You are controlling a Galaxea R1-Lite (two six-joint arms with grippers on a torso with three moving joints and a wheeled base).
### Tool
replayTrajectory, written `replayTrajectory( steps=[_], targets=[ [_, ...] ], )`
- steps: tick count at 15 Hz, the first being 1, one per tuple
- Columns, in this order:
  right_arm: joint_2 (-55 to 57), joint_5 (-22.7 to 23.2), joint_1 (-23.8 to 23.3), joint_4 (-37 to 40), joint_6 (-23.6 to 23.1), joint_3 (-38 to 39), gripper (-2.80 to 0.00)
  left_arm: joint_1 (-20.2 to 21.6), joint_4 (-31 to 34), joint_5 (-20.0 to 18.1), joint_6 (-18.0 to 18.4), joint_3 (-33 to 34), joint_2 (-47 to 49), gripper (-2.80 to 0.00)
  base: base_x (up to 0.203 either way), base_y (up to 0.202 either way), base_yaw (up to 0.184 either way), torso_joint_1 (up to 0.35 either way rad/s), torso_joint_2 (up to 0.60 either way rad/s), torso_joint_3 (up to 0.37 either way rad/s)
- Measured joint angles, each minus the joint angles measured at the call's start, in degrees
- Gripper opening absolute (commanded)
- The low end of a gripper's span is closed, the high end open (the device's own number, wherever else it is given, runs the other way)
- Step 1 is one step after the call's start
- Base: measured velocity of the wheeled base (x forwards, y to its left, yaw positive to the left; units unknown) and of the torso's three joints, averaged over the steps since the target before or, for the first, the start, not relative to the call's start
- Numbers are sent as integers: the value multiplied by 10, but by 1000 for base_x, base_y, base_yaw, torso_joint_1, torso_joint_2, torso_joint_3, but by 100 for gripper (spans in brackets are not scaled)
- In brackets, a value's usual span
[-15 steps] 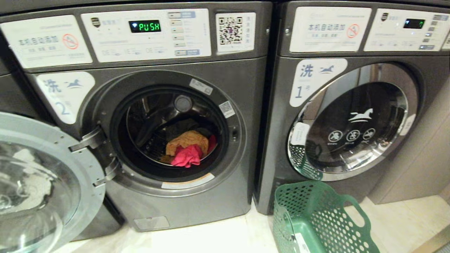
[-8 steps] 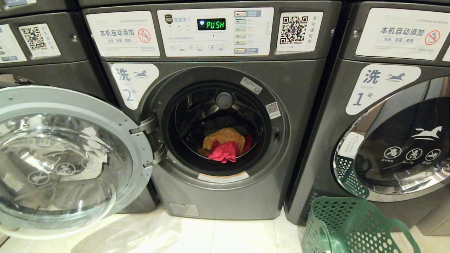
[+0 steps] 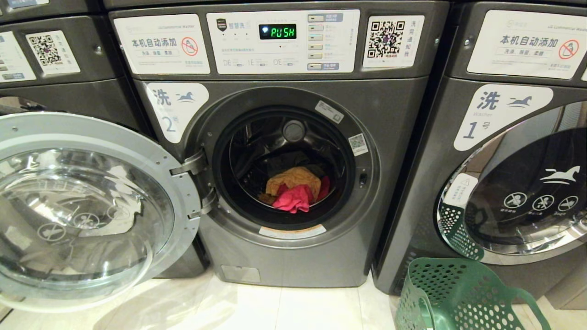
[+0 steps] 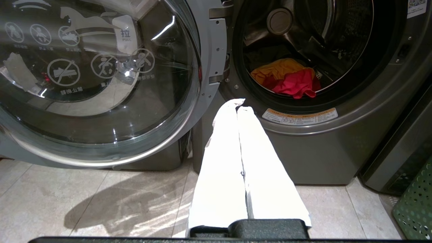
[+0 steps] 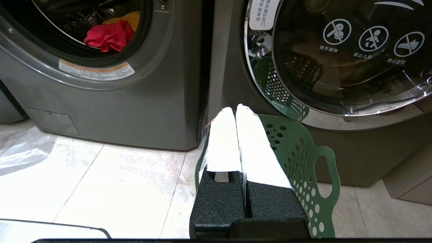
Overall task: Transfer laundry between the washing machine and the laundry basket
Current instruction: Pick a cloth and place it into the basket
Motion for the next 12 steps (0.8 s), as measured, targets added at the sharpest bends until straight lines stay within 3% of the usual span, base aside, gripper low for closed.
replayTrajectory(
  steps=[5,12],
  targets=[
    [0,-1,0,1,3,0,-280,0,0,0,-1,0,0,-280,0,0,0,0,1,-18],
    [0,-1,0,1,5,0,-280,0,0,0,-1,0,0,-280,0,0,0,2,1,-182]
  ],
)
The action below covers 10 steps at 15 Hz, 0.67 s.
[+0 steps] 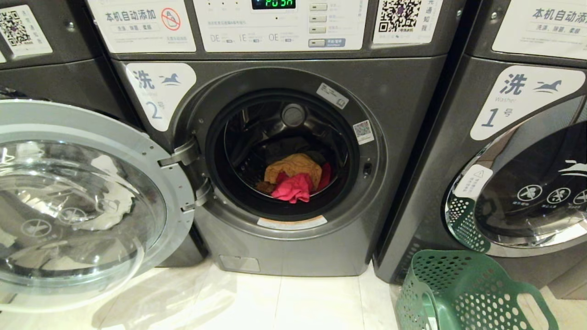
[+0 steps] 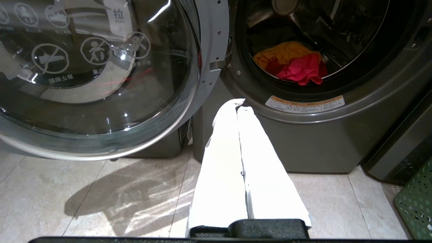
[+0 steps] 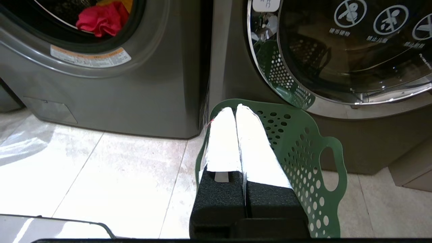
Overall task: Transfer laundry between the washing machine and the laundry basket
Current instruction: Pick a cloth and place it into the basket
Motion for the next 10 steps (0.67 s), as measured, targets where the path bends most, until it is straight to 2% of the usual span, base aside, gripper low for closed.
replayTrajectory(
  steps=[10],
  targets=[
    [0,-1,0,0,0,0,-280,0,0,0,0,0,0,-280,0,0,0,5,2,-197]
  ],
)
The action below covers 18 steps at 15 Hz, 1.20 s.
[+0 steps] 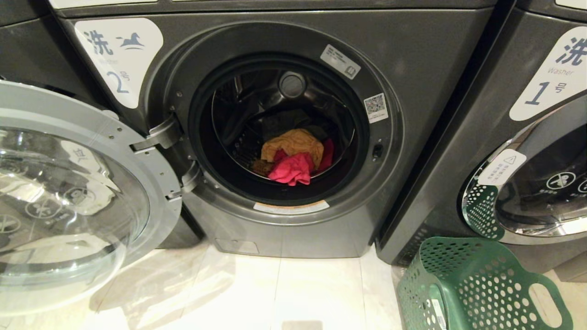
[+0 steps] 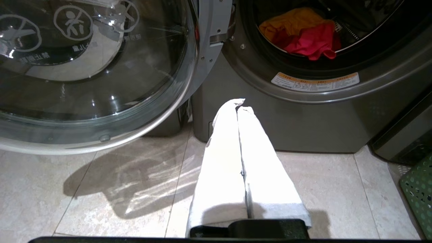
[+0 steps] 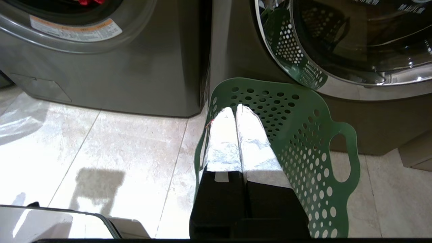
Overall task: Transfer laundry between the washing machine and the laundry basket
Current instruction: Pick a cloth and place it into the basket
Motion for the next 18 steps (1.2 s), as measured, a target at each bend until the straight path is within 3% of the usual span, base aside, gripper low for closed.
replayTrajectory(
  steps=[13,18],
  targets=[
    [0,0,0,0,0,0,-280,0,0,0,1,0,0,-280,0,0,0,3,4,-197],
    [0,3,0,1,-5,0,-280,0,0,0,0,0,0,-280,0,0,0,4,3,-52]
  ],
)
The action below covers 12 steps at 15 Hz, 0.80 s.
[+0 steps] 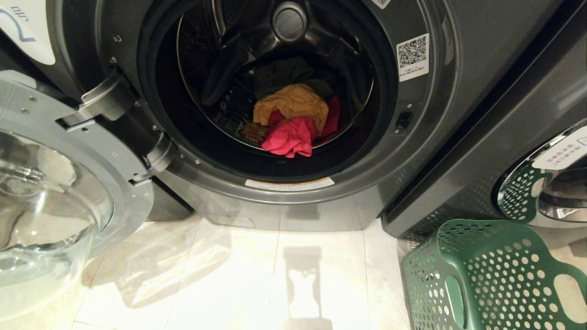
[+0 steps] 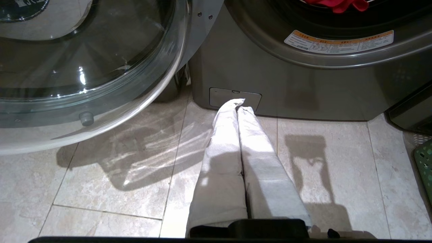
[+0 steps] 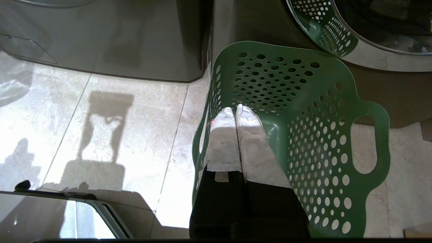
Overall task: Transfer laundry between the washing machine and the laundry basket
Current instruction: Pick a cloth and place it into the basket
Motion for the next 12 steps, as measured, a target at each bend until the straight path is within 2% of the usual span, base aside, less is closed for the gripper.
replayTrajectory(
  steps=[3,4,7,8,10,12],
  targets=[
    [0,-7,0,12,-35,-13,-280,0,0,0,0,0,0,-280,0,0,0,0,0,0],
    [3,-5,0,17,-43,-45,-280,0,0,0,1,0,0,-280,0,0,0,0,0,0],
    [69,24,0,86,-35,-206,-280,0,0,0,2,0,0,-280,0,0,0,0,0,0],
    [113,46,1,107,-30,-255,-280,0,0,0,2,0,0,-280,0,0,0,0,0,0],
    [225,120,2,141,-34,-332,-280,0,0,0,3,0,0,-280,0,0,0,0,0,0],
    [330,206,12,163,-78,-364,-280,0,1,0,3,0,0,-280,0,0,0,0,0,0]
  ],
)
